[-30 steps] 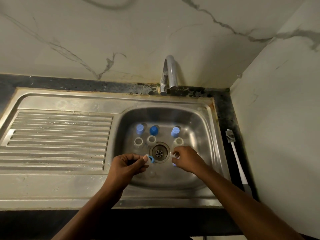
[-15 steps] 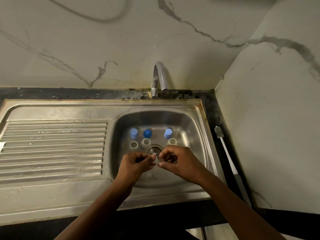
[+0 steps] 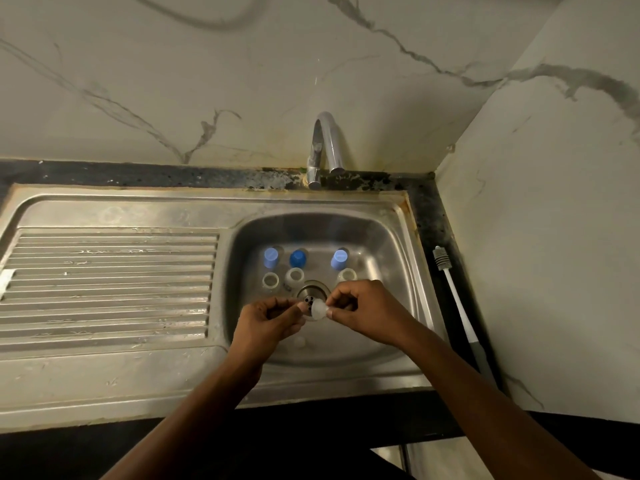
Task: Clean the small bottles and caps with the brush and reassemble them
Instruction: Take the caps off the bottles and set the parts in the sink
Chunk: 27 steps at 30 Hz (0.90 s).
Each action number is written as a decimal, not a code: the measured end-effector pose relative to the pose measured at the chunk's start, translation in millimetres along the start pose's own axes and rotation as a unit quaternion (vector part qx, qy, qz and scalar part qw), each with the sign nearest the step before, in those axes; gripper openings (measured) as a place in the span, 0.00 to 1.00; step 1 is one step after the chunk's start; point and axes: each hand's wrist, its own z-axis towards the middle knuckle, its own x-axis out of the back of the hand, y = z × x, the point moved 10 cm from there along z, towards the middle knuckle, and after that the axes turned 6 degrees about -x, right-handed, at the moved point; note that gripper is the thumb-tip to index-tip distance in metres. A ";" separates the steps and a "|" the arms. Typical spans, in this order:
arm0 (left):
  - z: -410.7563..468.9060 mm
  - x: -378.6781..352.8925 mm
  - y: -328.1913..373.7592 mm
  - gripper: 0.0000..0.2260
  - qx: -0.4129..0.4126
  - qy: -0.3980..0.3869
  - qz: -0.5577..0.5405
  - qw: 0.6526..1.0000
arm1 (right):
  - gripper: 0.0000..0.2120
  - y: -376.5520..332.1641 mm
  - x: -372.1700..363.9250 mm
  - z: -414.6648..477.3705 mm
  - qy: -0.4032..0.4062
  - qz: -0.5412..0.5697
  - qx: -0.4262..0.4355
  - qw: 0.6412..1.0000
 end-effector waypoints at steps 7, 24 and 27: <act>-3.2 27.5 0.1 0.07 -0.012 0.036 0.013 0.999 | 0.06 96.9 -51.9 36.7 -0.084 -0.216 -0.102 0.967; -16.1 45.8 -1.1 0.08 -0.017 0.066 0.020 0.997 | 0.10 152.9 -100.5 45.7 -0.115 -0.323 -0.101 0.934; -12.4 45.9 -0.6 0.08 -0.018 0.069 0.031 0.997 | 0.10 156.7 -98.7 44.7 -0.114 -0.297 -0.113 0.941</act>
